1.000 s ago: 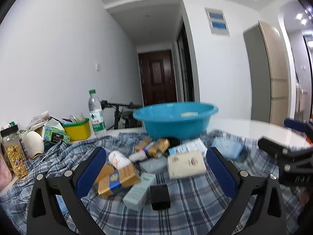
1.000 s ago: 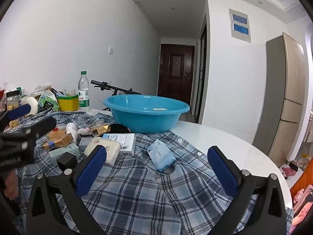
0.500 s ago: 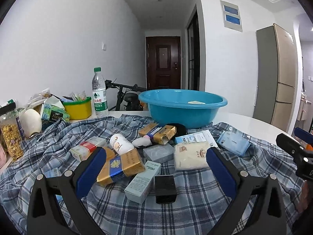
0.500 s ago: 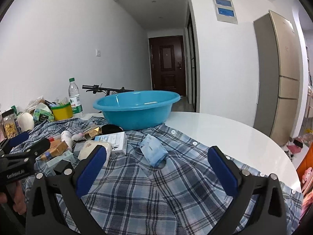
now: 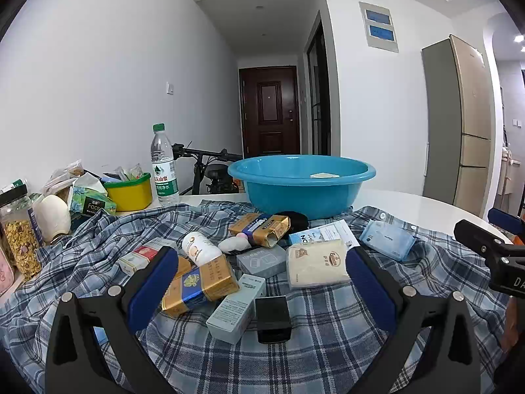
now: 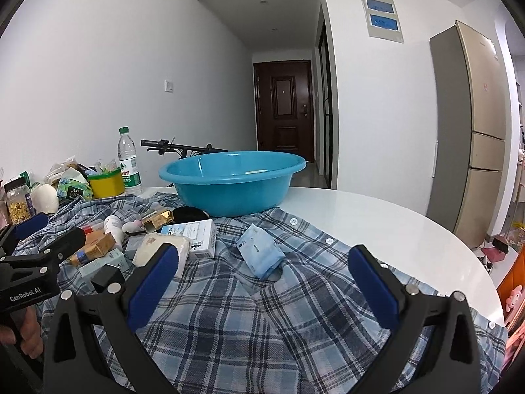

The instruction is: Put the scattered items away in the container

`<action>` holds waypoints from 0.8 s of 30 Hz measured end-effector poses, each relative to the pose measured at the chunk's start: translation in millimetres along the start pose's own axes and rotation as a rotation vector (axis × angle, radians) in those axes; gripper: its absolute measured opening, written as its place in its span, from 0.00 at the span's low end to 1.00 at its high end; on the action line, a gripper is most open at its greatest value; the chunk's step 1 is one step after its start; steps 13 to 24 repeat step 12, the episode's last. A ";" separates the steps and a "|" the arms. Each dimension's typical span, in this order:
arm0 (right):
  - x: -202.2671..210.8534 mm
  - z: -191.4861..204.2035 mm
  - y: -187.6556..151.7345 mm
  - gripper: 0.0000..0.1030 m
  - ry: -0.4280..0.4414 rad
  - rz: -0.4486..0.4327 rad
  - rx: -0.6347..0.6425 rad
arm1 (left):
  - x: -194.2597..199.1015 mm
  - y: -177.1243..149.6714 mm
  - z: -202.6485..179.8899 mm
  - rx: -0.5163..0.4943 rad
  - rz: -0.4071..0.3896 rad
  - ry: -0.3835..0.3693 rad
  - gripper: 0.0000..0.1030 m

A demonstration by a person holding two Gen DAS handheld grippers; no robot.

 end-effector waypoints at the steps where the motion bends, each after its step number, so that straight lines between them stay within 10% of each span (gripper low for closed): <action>1: 0.1 -0.1 0.1 1.00 0.000 -0.001 0.000 | -0.3 -0.2 0.3 0.000 0.002 -0.001 1.00; 24: -0.6 -1.1 -0.7 1.00 -0.003 0.003 -0.005 | -0.7 -0.8 -1.6 -0.001 0.006 -0.007 1.00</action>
Point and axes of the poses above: each gripper's, at about its wrist camera, not at the fingertips, and x roughly against the way its jaws point, z to its left, y to its top, the point moved 7 cm from there along -x, roughly the way its jaws point, and after that the axes turned 2 degrees about -x, right-handed, at the moved point
